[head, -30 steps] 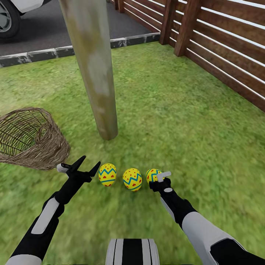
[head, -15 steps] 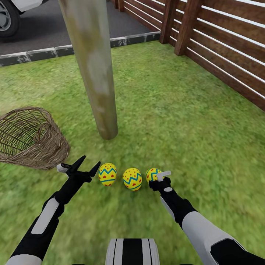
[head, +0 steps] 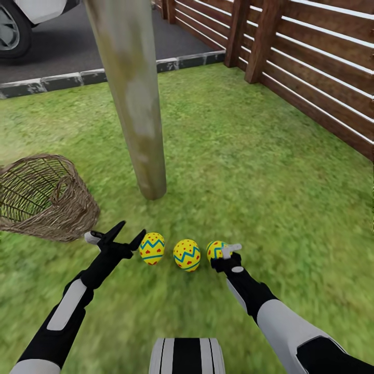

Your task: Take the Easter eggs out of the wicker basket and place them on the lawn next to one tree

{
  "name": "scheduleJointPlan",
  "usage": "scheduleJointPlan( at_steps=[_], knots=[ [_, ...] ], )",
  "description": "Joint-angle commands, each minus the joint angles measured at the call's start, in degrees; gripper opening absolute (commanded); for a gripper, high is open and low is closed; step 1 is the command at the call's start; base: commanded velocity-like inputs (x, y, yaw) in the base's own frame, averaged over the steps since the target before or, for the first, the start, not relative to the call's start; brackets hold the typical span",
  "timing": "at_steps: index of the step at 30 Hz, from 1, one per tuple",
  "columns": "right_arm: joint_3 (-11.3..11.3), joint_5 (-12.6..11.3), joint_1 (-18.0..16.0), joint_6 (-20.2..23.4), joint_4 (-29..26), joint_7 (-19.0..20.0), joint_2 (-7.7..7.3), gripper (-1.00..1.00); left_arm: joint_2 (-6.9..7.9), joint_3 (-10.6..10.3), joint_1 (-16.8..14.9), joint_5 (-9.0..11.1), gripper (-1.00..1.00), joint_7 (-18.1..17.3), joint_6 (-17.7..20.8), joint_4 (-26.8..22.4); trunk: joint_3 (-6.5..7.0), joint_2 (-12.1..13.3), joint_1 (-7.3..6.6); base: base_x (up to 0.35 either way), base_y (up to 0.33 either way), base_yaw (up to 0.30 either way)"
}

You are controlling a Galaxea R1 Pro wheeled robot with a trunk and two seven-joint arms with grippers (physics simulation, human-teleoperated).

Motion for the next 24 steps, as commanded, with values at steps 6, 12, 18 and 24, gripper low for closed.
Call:
scheduleJointPlan(
  at_steps=[6, 12, 18, 24],
  knots=[
    [0.48, -0.13, -0.02, 0.42, -0.1, -0.46, -0.05, 1.0, 0.01, -0.52, -0.02, 0.2, 1.0, -0.02, 0.28, 0.02, 1.3, 0.07, -0.16, 0.0, 0.0, 0.0],
    [0.41, -0.06, -0.02, 0.33, -0.64, -0.08, -0.11, 1.0, 0.01, -0.52, -0.02, 0.2, 1.0, -0.02, 0.26, 0.03, 2.63, 0.15, -0.32, 0.0, 0.0, 0.0],
    [-0.02, -0.43, -0.06, 1.88, -4.21, 0.08, -0.59, 1.0, 0.02, -0.52, -0.02, 0.2, 1.0, -0.02, 0.32, -0.04, 3.96, 0.23, -0.47, 0.0, 0.0, 0.0],
    [-0.14, -7.63, -0.08, 20.57, -20.16, 0.33, -1.46, 1.0, 0.03, -0.87, -0.02, 0.34, 1.0, -0.01, 0.3, -0.61, 5.29, 0.31, -0.62, 0.0, 0.0, 0.0]
  ],
)
